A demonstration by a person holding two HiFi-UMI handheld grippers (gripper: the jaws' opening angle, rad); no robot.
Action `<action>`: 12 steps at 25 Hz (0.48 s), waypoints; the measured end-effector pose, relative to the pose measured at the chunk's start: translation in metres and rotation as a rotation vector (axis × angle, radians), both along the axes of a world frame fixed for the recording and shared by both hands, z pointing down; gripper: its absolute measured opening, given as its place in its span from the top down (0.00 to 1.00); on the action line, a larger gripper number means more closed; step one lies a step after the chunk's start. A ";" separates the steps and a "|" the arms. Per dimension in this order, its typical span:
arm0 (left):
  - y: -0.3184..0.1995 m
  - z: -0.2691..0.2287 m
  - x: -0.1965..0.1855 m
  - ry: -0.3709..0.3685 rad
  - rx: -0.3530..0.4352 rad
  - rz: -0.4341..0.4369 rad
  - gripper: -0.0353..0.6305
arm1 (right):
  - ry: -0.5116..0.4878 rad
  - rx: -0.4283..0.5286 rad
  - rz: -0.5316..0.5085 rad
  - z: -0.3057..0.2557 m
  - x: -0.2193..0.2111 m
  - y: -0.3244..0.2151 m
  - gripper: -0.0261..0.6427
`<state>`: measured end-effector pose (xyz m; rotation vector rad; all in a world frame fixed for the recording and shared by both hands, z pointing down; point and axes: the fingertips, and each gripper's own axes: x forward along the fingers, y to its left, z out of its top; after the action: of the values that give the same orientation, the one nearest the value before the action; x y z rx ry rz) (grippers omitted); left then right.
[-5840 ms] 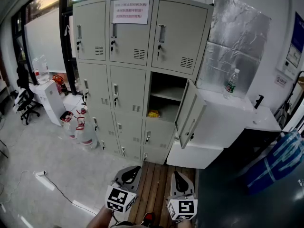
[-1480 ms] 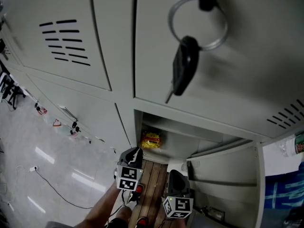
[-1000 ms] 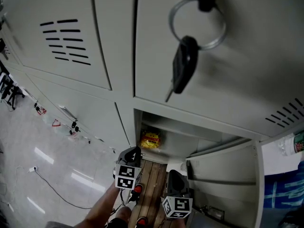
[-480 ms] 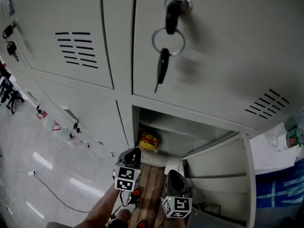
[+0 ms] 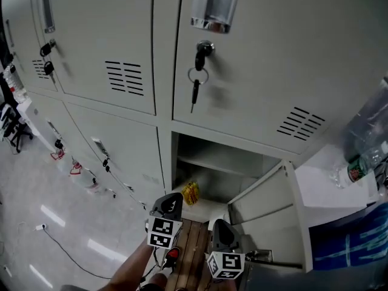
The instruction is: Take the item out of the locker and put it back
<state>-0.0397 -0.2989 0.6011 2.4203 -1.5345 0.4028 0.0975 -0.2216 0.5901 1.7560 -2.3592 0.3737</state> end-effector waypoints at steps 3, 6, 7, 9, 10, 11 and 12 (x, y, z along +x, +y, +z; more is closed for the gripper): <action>0.015 -0.019 0.002 0.002 0.029 0.006 0.92 | -0.001 0.024 -0.003 -0.014 0.000 0.009 0.93; 0.032 -0.042 0.002 0.006 0.065 0.009 0.92 | -0.001 0.053 -0.005 -0.028 0.002 0.020 0.93; 0.039 -0.049 0.001 0.007 0.076 0.009 0.92 | -0.001 0.063 -0.007 -0.034 0.003 0.024 0.93; 0.055 -0.063 0.000 0.009 0.090 0.011 0.92 | 0.002 0.084 -0.011 -0.044 0.003 0.034 0.93; 0.063 -0.069 -0.001 0.009 0.095 0.011 0.92 | 0.004 0.094 -0.013 -0.049 0.004 0.039 0.93; 0.072 -0.074 -0.001 0.009 0.100 0.011 0.92 | 0.006 0.104 -0.016 -0.054 0.004 0.045 0.93; 0.081 -0.079 -0.002 0.011 0.111 0.011 0.92 | 0.008 0.114 -0.018 -0.058 0.005 0.052 0.93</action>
<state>-0.0415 -0.2183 0.5219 2.5103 -1.5798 0.3138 0.1022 -0.1700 0.5316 1.7789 -2.4336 0.2332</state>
